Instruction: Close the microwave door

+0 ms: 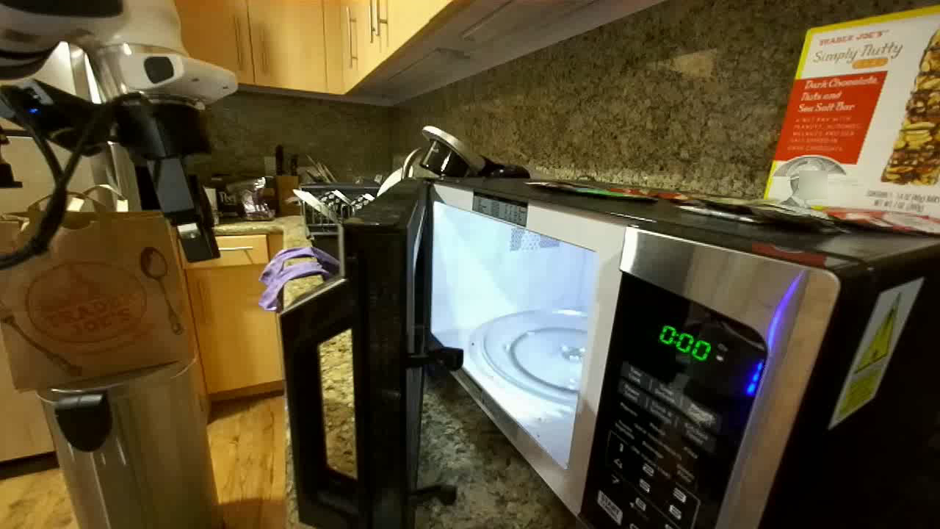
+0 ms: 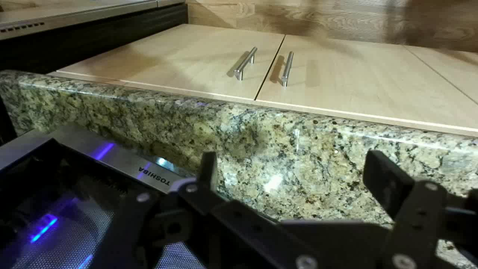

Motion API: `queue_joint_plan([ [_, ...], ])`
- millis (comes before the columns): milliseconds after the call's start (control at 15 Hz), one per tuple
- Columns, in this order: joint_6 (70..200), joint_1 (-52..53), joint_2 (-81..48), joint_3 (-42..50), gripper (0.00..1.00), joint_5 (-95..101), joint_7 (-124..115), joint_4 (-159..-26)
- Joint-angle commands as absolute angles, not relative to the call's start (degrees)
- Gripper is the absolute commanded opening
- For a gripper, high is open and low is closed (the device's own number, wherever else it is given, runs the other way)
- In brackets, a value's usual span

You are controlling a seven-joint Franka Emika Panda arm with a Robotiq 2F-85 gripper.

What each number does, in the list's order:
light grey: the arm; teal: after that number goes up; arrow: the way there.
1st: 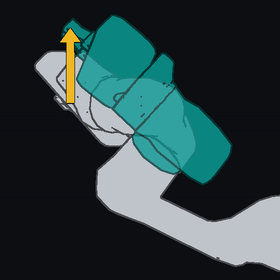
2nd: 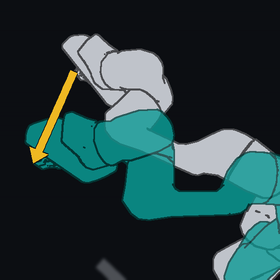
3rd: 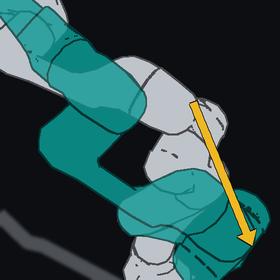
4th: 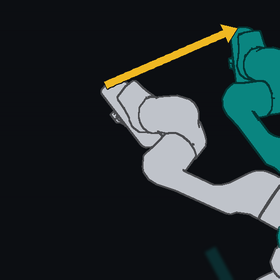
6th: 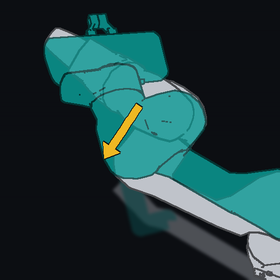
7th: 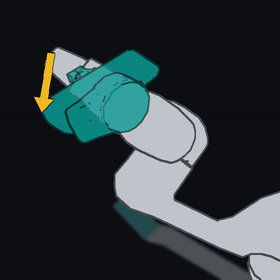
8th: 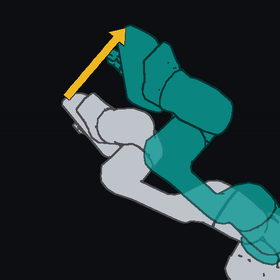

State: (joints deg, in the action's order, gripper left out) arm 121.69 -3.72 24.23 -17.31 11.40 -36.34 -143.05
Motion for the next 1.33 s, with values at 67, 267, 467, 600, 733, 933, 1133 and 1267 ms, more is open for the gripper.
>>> queue_joint_plan([
  [67,121.44,-2.21,24.04,-15.89,1.00,12.09,-36.86,-142.94],
  [267,121.40,-2.22,23.88,-15.50,1.00,11.68,-36.39,-142.78],
  [467,120.97,-2.57,25.47,-12.48,1.00,10.56,-35.66,-143.99],
  [600,120.89,-3.52,26.28,-8.90,1.00,8.70,-35.09,-144.35],
  [733,120.78,-4.92,26.34,-5.55,1.00,8.12,-35.05,-143.83],
  [933,120.46,-7.80,27.78,-2.59,1.00,9.87,-36.13,-143.22],
  [1133,121.54,-9.48,28.09,-2.14,1.00,15.35,-31.49,-142.29],
  [1267,121.90,-9.75,28.28,-1.95,1.00,18.55,-26.95,-141.95],
])
